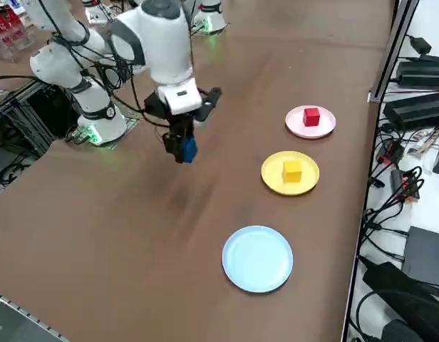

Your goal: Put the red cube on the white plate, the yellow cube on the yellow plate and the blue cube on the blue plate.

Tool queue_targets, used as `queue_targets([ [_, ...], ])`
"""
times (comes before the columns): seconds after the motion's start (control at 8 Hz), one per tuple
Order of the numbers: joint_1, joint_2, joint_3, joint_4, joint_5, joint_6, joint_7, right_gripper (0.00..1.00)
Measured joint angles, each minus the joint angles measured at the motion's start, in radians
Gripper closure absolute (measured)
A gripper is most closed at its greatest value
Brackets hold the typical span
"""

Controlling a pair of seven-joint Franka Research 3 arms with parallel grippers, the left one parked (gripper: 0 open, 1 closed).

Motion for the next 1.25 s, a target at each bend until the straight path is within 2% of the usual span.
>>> queue_targets([
  [0.25, -0.001, 0.283, -0.002, 0.332, 0.0, -0.001, 0.0, 0.3],
  [0.5, -0.011, 0.514, -0.012, 0.59, 0.0, 0.058, 0.0, 0.3],
  [0.62, -0.025, 0.587, -0.017, 0.654, 0.0, 0.11, 0.0, 0.3],
  [0.88, -0.073, 0.676, -0.018, 0.685, 0.0, 0.219, 0.001, 0.3],
  [1.25, -0.093, 0.724, -0.014, 0.685, 0.015, 0.24, 0.001, 0.3],
])
